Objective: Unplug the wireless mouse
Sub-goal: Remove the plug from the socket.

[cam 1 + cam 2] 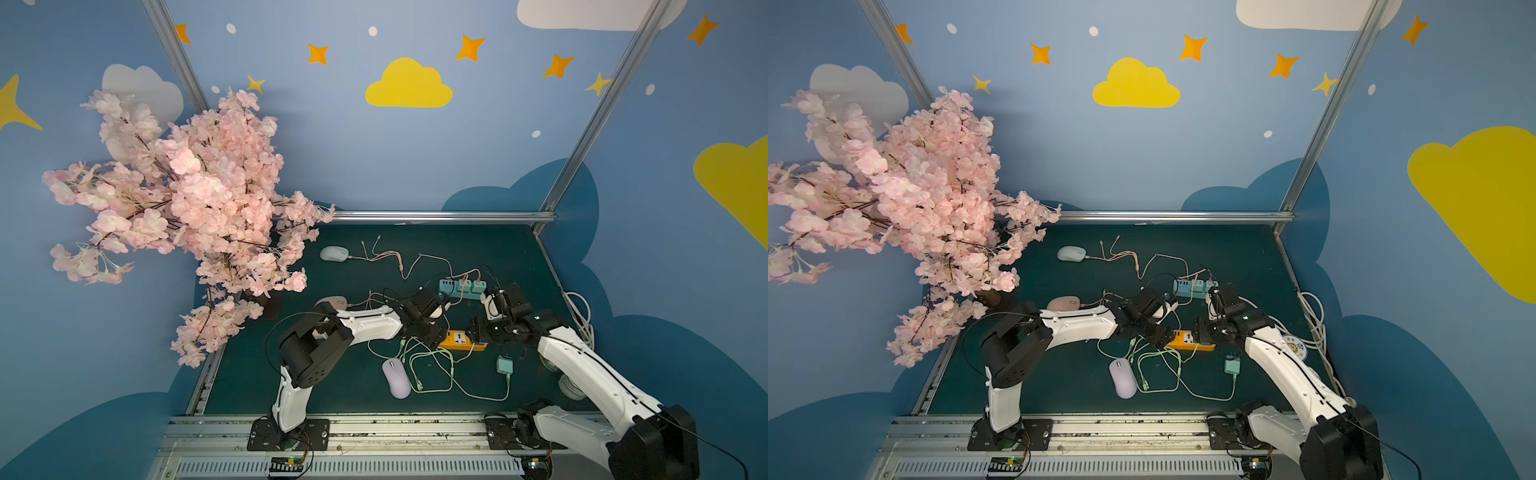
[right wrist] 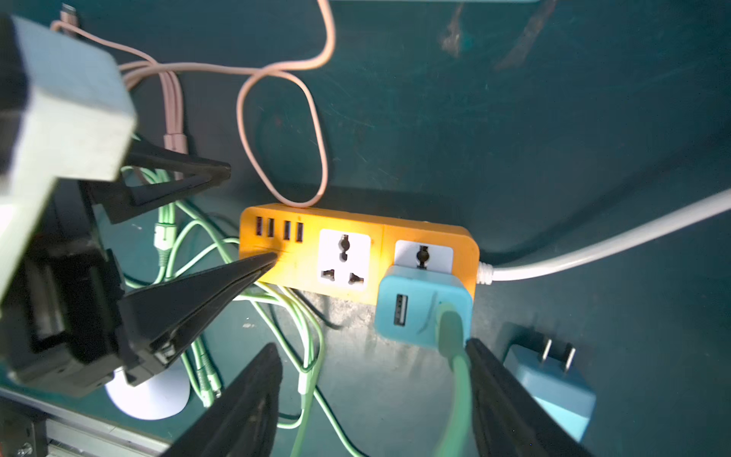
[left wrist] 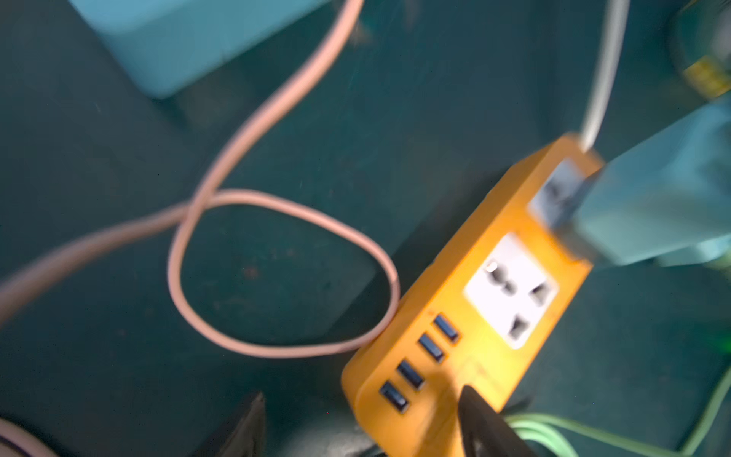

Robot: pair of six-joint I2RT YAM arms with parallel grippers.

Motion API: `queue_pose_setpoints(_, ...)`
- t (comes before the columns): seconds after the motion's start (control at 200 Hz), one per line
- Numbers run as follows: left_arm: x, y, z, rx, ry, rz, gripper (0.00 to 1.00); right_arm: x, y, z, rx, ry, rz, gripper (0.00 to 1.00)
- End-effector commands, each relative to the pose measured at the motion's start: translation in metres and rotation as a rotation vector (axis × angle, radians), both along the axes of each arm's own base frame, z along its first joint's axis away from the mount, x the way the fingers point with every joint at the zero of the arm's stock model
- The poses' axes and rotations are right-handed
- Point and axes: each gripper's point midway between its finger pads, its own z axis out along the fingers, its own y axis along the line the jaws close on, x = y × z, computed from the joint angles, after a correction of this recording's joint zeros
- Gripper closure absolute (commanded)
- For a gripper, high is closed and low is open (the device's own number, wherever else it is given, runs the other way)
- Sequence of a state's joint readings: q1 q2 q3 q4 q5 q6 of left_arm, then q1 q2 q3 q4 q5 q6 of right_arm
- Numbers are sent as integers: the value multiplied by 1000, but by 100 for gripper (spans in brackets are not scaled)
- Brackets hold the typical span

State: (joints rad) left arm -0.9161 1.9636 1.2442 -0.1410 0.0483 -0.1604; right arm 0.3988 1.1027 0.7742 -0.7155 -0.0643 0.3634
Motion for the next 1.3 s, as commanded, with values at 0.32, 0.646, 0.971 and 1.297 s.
queue_pose_setpoints(0.32,-5,12,-31,189,-16,-47,23,12,-11,10,-40,-114,-28,60)
queue_pose_setpoints(0.646,-6,14,-34,204,-15,-54,23,15,-16,24,-69,-148,-17,100)
queue_pose_setpoints(0.971,-7,13,-36,211,-13,-57,23,14,-16,47,-58,-201,-13,100)
queue_pose_setpoints(1.297,-6,12,-34,191,-6,-45,22,5,-16,62,-34,-220,-9,100)
